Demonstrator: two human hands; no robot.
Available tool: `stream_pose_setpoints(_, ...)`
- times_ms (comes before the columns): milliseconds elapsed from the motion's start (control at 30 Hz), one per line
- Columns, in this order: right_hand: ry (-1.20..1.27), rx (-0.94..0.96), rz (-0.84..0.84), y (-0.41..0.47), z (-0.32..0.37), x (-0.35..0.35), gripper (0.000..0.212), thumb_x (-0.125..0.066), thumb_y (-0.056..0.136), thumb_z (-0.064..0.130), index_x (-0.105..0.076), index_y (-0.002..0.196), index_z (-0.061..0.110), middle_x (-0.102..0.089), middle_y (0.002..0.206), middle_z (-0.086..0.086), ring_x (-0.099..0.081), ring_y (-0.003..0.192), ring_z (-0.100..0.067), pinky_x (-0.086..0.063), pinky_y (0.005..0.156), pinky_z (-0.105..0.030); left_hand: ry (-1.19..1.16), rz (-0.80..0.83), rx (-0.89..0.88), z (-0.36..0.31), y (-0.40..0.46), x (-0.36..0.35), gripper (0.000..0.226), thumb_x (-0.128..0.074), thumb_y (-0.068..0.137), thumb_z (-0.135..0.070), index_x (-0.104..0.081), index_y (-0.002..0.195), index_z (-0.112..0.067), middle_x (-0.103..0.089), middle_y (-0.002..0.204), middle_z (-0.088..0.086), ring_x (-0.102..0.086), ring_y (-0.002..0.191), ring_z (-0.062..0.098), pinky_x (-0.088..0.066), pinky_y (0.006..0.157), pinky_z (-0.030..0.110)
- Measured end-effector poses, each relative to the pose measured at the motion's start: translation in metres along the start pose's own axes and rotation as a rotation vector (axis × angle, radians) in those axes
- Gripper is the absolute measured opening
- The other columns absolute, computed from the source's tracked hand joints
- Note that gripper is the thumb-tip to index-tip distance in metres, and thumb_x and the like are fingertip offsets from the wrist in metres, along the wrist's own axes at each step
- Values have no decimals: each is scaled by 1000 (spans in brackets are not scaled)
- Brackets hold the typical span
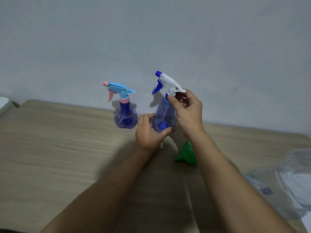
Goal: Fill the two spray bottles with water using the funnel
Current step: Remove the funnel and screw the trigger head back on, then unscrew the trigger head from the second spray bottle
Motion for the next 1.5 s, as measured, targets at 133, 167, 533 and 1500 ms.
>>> stream_pose_setpoints(133, -1, 2, -12, 0, -2, 2, 20, -78, 94, 9, -72, 113, 5, -74, 94, 3, -70, 81, 5, -57, 80, -15, 7, -14, -38, 2, 0, 0, 79, -98, 73, -49, -59, 132, -15, -62, 124, -2, -67, 111, 16, -63, 93, 44)
stream_pose_setpoints(167, 1, -1, -14, 1, -2, 2, 20, -78, 94, 9, -72, 113, 5, -74, 94, 3, -70, 80, 6, -57, 79, -15, 7, -17, -43, 2, 0, 0, 78, -98, 73, -49, -60, 132, -14, -62, 124, -1, -67, 111, 17, -63, 93, 44)
stream_pose_setpoints(533, 25, -34, -22, -12, -4, 12, 43, -85, 87, 14, -65, 125, 20, -70, 129, 1, -66, 124, -17, -55, 109, -38, -35, -15, -28, -4, -11, 11, 90, -98, 69, -52, -57, 140, -15, -59, 131, -2, -61, 122, 15, -57, 107, 40)
stream_pose_setpoints(1500, -108, -109, 247, -42, -18, -125, 57, -81, 92, 21, -54, 142, 25, -59, 144, 9, -55, 128, -9, -47, 68, -4, -19, 97, 88, 56, 33, 122, 117, -100, 70, -43, -32, 163, -25, -46, 165, 0, -49, 148, 18, -43, 117, 33)
Point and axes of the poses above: each hand's wrist, its own y-axis towards the middle knuckle, its own x-axis out of the back of the hand, z = x × y, the point moved 6 cm from there along y, towards the middle knuckle
